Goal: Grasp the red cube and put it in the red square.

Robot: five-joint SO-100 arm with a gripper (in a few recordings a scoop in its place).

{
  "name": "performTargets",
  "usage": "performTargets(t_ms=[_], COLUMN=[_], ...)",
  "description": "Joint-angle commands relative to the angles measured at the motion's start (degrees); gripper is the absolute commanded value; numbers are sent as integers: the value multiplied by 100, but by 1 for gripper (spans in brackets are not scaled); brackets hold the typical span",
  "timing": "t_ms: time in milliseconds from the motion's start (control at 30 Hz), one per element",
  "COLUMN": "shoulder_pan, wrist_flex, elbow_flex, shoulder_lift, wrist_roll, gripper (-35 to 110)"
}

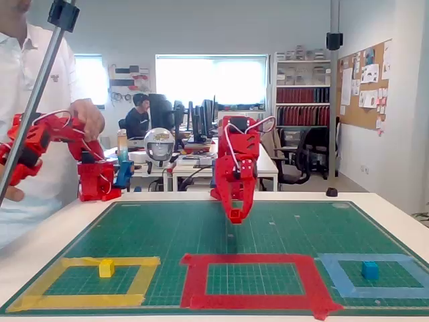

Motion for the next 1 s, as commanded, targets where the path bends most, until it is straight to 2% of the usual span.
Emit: performTargets(t_ms=[0, 100, 267, 467, 633, 833, 967], shoulder_pan=[220, 325, 422, 492, 501, 369, 237], wrist_flex=[-1090, -1608, -1617, -1617, -1521, -387, -281], elbow_flex=[-571, -888, -1494, -3340, -4096, -4421, -4588], shoulder_lift=[-79, -360, -940, -2171, -2760, -2883, -2997], wrist_roll=[211, 316, 272, 255, 70, -747, -1494], gripper=[-1, -1, -1, -1, -1, -1, -1])
